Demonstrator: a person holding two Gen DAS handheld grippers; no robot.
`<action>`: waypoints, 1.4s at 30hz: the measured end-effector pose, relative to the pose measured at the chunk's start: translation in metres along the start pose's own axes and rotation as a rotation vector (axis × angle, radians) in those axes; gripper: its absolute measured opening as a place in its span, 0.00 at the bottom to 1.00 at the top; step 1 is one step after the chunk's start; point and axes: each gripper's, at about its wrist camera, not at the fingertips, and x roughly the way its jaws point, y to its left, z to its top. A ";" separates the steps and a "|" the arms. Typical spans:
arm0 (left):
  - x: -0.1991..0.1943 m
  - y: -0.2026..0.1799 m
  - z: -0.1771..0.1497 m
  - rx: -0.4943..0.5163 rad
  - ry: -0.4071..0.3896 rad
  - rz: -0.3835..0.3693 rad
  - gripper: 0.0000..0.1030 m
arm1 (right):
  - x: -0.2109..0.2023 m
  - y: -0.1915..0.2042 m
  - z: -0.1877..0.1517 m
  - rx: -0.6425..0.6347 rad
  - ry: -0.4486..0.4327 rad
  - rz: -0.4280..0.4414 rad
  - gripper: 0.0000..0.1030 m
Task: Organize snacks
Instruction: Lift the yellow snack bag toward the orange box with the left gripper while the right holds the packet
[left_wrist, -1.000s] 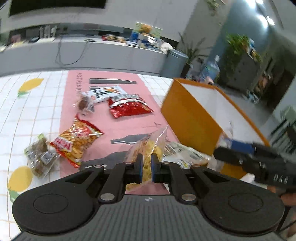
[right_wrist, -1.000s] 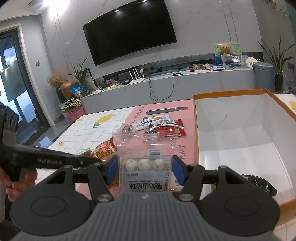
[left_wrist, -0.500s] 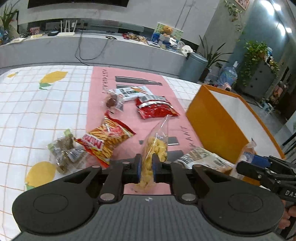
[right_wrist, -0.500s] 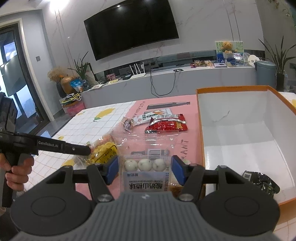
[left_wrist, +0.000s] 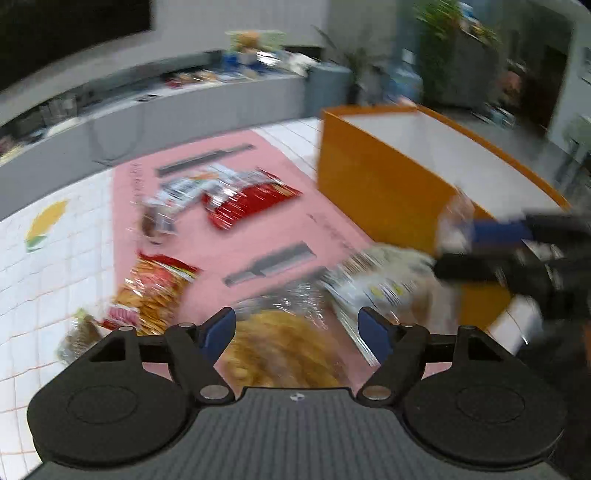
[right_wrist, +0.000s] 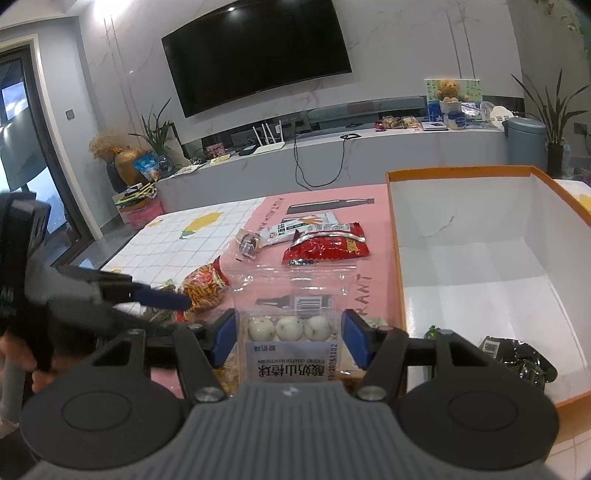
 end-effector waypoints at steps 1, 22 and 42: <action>0.001 0.004 -0.004 -0.007 0.019 -0.030 0.87 | -0.001 -0.001 0.000 0.003 -0.003 -0.001 0.58; 0.082 -0.020 0.006 -0.298 0.117 0.408 1.00 | -0.002 0.004 0.000 -0.014 -0.006 -0.017 0.58; 0.030 0.013 -0.003 -0.449 0.044 0.227 0.84 | -0.013 0.001 -0.001 0.011 -0.050 0.000 0.58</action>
